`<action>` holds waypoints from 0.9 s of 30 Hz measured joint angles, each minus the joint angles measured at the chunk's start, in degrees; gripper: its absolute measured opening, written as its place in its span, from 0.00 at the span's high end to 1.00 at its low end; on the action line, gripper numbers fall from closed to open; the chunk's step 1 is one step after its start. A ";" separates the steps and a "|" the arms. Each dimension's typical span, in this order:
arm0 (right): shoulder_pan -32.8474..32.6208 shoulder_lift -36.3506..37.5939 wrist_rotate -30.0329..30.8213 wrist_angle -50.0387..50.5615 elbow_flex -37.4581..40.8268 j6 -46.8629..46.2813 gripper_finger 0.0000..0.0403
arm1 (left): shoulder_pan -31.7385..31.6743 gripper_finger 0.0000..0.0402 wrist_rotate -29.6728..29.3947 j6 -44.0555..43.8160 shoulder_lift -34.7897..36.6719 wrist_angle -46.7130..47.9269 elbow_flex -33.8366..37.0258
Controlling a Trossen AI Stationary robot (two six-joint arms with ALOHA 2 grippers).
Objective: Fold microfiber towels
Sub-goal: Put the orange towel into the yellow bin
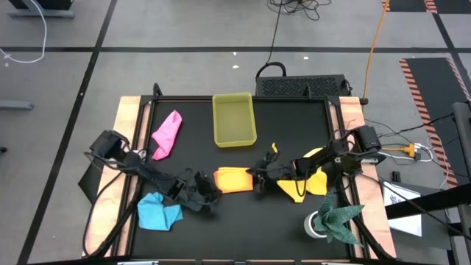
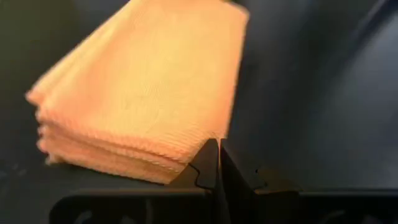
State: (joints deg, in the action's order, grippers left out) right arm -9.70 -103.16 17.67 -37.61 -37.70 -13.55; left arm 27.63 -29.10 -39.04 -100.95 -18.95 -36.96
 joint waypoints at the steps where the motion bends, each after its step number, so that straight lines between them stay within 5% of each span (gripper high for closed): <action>1: 0.00 -0.23 0.01 0.91 0.01 -0.29 1.00 | -0.31 0.95 -0.34 -0.56 -0.71 0.87 -0.01; 7: -4.66 -0.41 0.07 3.84 0.00 -4.21 1.00 | -2.39 0.95 -4.63 -4.09 0.80 8.58 -0.08; 16: -9.41 5.68 0.09 4.90 -0.02 2.78 1.00 | -0.60 0.95 -12.99 -12.17 9.52 21.39 0.03; 21: -11.51 7.45 -1.98 4.69 -0.02 10.47 0.94 | 0.16 0.95 -13.38 -10.44 9.62 17.19 0.03; 27: -10.98 6.85 -5.99 4.69 -0.04 17.35 0.74 | -2.42 0.95 -11.78 -4.76 6.19 6.39 0.00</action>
State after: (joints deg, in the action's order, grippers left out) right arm -20.68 -96.31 11.68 -32.93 -37.74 3.80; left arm 25.22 -40.88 -43.80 -94.77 -12.56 -36.96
